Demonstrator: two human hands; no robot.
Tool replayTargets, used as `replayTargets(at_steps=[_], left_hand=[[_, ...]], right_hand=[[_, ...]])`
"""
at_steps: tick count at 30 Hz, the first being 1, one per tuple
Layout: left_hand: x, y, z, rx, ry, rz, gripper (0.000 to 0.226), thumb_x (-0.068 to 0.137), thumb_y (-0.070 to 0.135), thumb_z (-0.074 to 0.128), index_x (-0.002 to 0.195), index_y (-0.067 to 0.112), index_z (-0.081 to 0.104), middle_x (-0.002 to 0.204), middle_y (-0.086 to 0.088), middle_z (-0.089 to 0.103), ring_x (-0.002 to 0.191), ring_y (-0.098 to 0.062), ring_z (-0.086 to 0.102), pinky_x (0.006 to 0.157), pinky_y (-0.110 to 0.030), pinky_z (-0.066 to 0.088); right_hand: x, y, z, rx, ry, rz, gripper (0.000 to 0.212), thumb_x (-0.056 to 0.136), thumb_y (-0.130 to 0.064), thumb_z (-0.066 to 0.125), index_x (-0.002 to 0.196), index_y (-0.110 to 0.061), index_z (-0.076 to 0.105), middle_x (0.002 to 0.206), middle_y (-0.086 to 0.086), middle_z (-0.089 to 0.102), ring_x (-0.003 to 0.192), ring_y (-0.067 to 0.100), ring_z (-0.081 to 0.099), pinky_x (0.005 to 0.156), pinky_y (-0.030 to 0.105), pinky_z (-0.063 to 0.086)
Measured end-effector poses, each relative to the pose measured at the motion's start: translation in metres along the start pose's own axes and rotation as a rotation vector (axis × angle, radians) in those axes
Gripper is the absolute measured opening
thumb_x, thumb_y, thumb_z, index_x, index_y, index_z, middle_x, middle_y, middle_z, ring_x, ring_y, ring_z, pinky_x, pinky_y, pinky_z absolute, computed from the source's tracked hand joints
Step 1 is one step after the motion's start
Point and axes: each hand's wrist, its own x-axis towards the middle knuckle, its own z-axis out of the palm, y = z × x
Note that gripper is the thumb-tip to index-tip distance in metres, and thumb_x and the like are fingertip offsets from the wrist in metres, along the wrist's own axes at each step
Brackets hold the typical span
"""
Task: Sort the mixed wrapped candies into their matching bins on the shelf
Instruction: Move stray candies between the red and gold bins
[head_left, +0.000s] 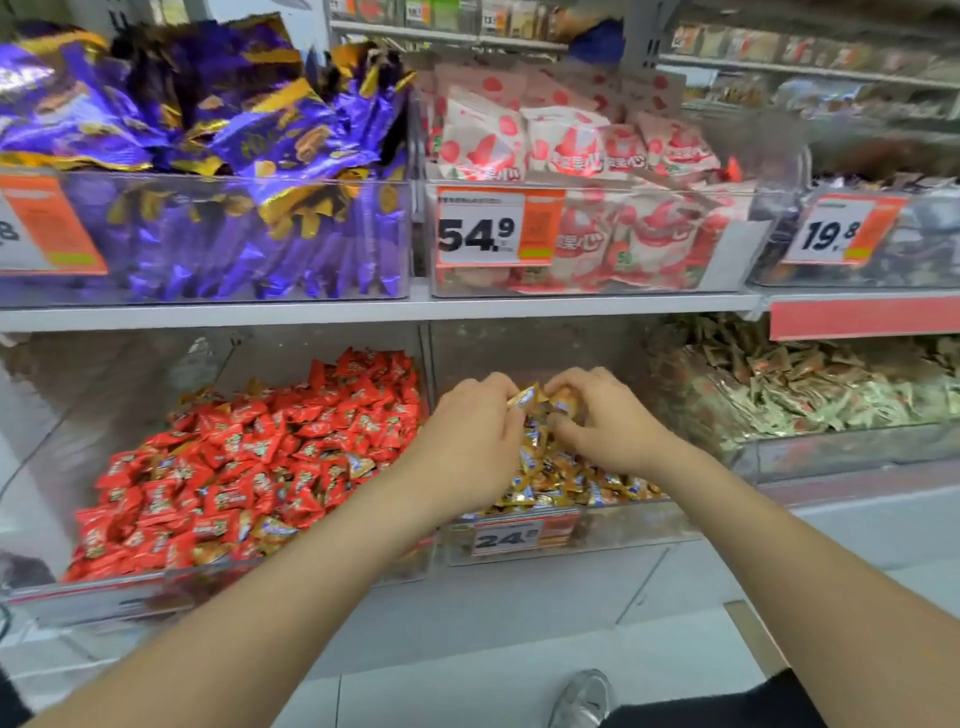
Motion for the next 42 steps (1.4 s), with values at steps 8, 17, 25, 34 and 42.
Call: replayTargets(at_steps=[8, 17, 25, 34, 42], left_hand=[[0.036, -0.006, 0.05, 0.138, -0.299, -0.035, 0.055, 0.098, 0.017, 0.042, 0.152, 0.022, 0.044, 0.149, -0.011, 0.045, 0.142, -0.034, 0.039, 0.117, -0.051, 0.037], [-0.049, -0.053, -0.046, 0.291, 0.089, 0.294, 0.016, 0.085, 0.014, 0.056, 0.099, 0.022, 0.055, 0.098, 0.004, 0.05, 0.093, -0.023, 0.049, 0.079, -0.04, 0.043], [-0.087, -0.136, -0.099, 0.081, -0.416, -0.139, 0.029, 0.091, 0.011, 0.052, 0.099, 0.031, 0.071, 0.091, 0.013, 0.074, 0.087, -0.004, 0.069, 0.084, -0.033, 0.056], [-0.087, -0.161, -0.091, 0.25, -0.491, -0.224, 0.022, 0.105, 0.032, 0.059, 0.1, 0.016, 0.072, 0.077, 0.004, 0.067, 0.059, 0.002, 0.062, 0.055, -0.016, 0.046], [-0.078, -0.162, -0.104, 0.419, -0.698, -0.39, 0.042, 0.102, 0.046, 0.058, 0.114, 0.007, 0.07, 0.107, -0.011, 0.072, 0.069, -0.02, 0.061, 0.07, -0.034, 0.055]], right_hand=[[-0.014, 0.022, -0.032, 0.152, 0.123, 0.03, 0.024, 0.1, -0.02, 0.063, 0.12, -0.026, 0.075, 0.101, -0.017, 0.073, 0.085, -0.005, 0.067, 0.085, 0.022, 0.057], [-0.038, -0.113, -0.022, 0.238, -0.166, -0.339, 0.038, 0.09, -0.005, 0.055, 0.102, -0.032, 0.078, 0.091, -0.013, 0.078, 0.081, 0.007, 0.072, 0.077, 0.026, 0.056], [-0.011, -0.18, 0.043, -0.178, -0.236, -0.701, 0.037, 0.087, -0.018, 0.079, 0.121, -0.032, 0.071, 0.106, -0.007, 0.075, 0.101, 0.015, 0.067, 0.093, 0.038, 0.055], [0.004, -0.195, 0.062, -0.669, -0.591, -0.6, 0.073, 0.073, 0.017, 0.071, 0.135, -0.023, 0.068, 0.103, 0.005, 0.068, 0.089, 0.031, 0.068, 0.066, 0.037, 0.057], [0.016, -0.196, 0.085, -0.657, -0.718, -0.462, 0.059, 0.081, 0.008, 0.067, 0.131, -0.022, 0.062, 0.086, -0.004, 0.049, 0.084, 0.026, 0.061, 0.066, 0.041, 0.06]])
